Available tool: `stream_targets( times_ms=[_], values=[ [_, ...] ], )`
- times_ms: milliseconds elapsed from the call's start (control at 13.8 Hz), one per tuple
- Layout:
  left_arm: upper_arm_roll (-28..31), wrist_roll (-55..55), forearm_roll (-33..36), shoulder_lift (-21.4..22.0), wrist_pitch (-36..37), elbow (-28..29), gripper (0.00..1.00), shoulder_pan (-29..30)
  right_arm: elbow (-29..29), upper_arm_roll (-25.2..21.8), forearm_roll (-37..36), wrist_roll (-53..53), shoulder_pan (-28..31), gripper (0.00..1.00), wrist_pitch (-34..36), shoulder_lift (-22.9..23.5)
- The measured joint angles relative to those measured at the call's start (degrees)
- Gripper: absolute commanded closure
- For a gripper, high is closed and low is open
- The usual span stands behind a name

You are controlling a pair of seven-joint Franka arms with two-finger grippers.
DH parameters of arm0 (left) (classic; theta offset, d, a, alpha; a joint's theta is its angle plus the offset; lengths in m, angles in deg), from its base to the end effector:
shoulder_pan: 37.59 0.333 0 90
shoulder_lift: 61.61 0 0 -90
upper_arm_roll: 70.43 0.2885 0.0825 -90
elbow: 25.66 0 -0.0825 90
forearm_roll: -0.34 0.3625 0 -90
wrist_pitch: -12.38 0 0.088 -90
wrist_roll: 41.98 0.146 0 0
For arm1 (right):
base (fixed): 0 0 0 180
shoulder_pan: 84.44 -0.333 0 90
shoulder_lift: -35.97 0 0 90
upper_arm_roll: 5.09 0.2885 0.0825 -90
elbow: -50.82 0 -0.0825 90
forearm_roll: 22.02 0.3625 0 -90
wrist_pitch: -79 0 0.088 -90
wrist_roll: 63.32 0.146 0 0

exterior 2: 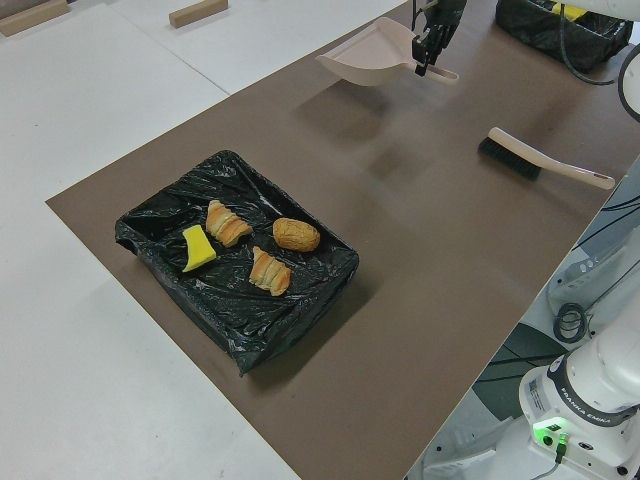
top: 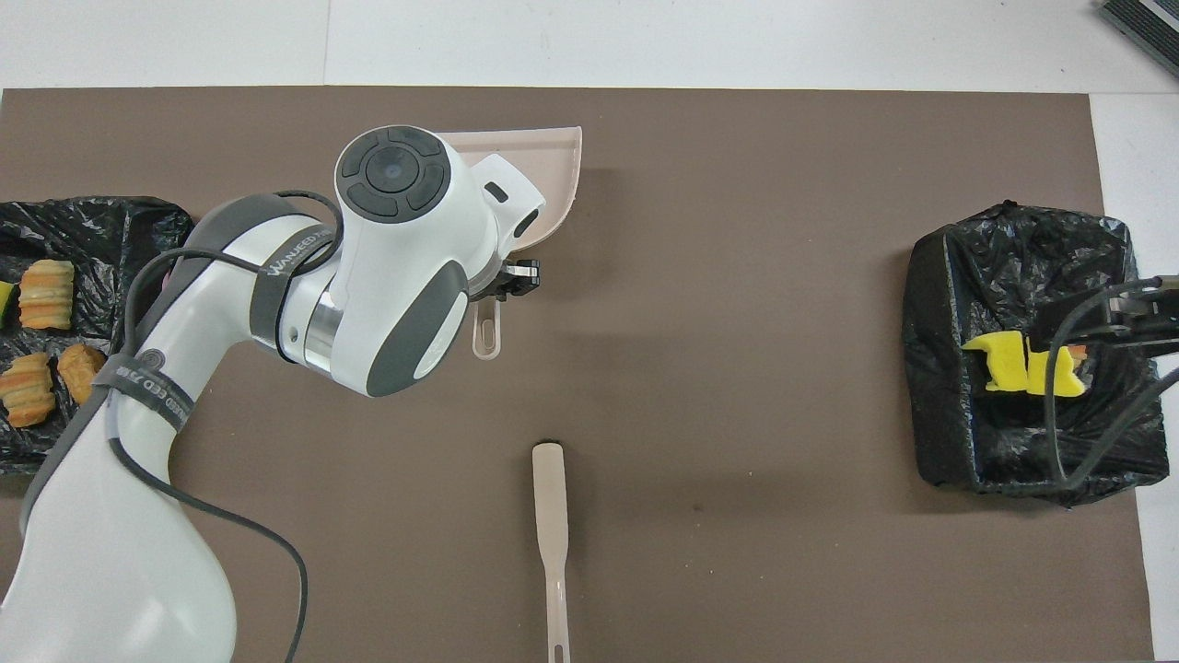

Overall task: Sweep and dump trash in bin
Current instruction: 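Bring the empty dustpan back to the table center with the left gripper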

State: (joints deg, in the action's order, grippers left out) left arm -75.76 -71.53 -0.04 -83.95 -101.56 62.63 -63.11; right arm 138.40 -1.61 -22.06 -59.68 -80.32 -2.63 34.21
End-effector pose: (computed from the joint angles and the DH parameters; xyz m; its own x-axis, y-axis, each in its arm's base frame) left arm 0.5613 -0.3289 0.3783 0.9995 -0.0112 0.0310 -0.0132 -0.9978 0.0653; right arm 0.5062 -0.0053 0.5805 0.9945 -0.0749 -0.0728 -0.0745 -0.9972 0.0072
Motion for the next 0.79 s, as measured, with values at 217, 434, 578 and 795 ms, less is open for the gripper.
stream_targets(
  times_ms=[217,434,578,795],
  values=[
    [0.0,-1.0,-1.4,-0.8,-0.7,-0.1,1.0,-1.3,0.0,0.0,0.0,0.0,0.0,0.0,0.0,0.0],
    [0.0,-1.9,-1.5,-1.3,-2.4,-0.1,1.0,-3.9,0.0,0.0,0.0,0.0,0.0,0.0,0.0,0.0],
    [0.0,-1.9,-1.5,-1.9,-3.3,0.1,1.0,-4.6,0.0,0.0,0.0,0.0,0.0,0.0,0.0,0.0],
    [0.0,-1.9,-1.5,-4.6,-4.7,0.2,1.0,-6.1,0.0,0.0,0.0,0.0,0.0,0.0,0.0,0.0]
  ],
)
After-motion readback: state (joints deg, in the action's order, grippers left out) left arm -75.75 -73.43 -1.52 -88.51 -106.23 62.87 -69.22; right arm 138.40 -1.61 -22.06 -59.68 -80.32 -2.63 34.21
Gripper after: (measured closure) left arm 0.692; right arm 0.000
